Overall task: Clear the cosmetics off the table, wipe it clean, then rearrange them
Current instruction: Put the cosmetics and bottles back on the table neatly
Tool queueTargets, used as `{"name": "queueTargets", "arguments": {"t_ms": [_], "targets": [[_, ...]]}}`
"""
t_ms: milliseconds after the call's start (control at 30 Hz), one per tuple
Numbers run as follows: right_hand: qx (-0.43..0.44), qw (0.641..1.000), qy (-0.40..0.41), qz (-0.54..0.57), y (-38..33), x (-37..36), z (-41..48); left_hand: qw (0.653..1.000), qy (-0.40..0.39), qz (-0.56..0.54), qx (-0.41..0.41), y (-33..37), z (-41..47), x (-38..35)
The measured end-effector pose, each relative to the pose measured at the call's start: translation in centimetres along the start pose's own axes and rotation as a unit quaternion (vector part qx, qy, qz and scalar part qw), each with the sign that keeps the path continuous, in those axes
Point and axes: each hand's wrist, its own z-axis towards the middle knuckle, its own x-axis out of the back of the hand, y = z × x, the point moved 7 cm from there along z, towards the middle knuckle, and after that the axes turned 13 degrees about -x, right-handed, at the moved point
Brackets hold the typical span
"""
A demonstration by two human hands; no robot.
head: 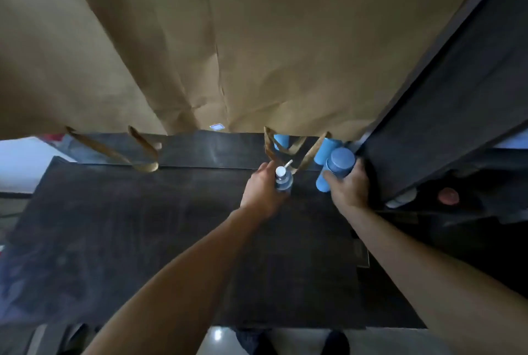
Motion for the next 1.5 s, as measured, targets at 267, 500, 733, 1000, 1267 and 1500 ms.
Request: {"name": "queueTargets", "arguments": {"t_ms": [267,500,733,1000,1267,1500], "targets": [[-0.015,1.000,0.004,-0.008,0.0,-0.7,1.0,0.997,-0.042,0.050,-0.029,0.2,3.7,-1.4],[-0.082,0.994,-0.051,-0.059,3.8,-2.1,1.8,0.995,-0.059,0.078,-0.021,0.0,4.3,-2.0],[-0.027,0.973,-0.136,-0.183,6.1,0.2,-2.8,0.990,-0.027,0.114,0.076,-1.6,0.0,-0.9],[0.004,0.933,-0.128,-0.335,13.2,8.4,-1.4,0.987,-0.011,0.130,0.091,0.1,-6.7,-4.6],[0.031,0.870,-0.213,-0.444,18.7,9.7,5.6,0.989,-0.021,0.114,0.090,6.0,-10.1,-15.2],[0.119,0.854,-0.200,-0.465,19.1,7.9,10.3,0.991,-0.026,0.064,0.114,8.2,-11.2,-25.7]]}}
